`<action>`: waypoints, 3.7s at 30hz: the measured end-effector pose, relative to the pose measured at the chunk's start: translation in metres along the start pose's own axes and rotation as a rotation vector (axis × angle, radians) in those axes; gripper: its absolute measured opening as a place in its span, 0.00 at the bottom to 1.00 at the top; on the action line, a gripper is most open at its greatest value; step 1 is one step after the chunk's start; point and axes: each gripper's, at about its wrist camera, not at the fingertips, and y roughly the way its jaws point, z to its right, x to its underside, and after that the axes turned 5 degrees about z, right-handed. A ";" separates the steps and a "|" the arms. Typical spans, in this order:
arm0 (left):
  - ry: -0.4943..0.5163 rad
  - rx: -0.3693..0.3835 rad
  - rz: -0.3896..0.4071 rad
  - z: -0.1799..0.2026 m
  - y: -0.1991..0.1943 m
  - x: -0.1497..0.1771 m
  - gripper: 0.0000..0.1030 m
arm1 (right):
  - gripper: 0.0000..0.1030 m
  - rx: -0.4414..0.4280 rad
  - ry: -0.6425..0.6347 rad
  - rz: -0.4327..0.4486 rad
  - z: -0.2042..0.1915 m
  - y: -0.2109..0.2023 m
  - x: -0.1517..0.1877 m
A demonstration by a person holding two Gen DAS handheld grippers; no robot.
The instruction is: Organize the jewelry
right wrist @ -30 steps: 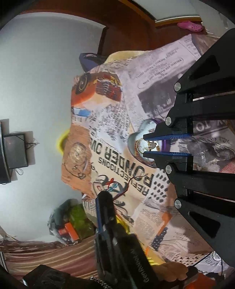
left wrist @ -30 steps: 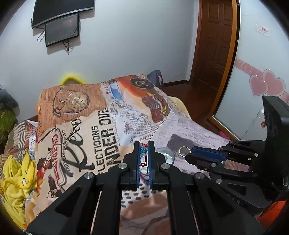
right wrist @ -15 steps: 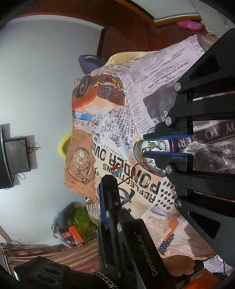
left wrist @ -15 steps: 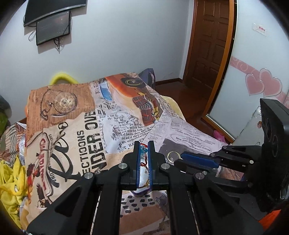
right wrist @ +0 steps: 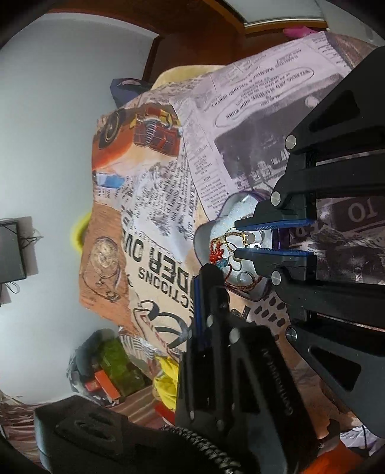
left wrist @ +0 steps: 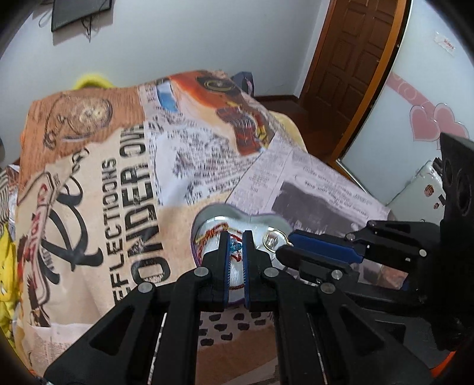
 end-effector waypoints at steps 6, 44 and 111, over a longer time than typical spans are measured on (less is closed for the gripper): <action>-0.011 -0.011 -0.026 -0.007 0.008 0.005 0.06 | 0.10 -0.009 -0.002 -0.036 0.000 0.012 0.002; 0.023 -0.237 0.603 0.052 -0.264 0.020 0.32 | 0.13 0.126 -0.079 0.527 -0.078 -0.235 -0.025; -0.005 -0.337 0.778 0.083 -0.330 0.070 1.00 | 0.98 0.269 -0.018 0.700 -0.113 -0.303 0.015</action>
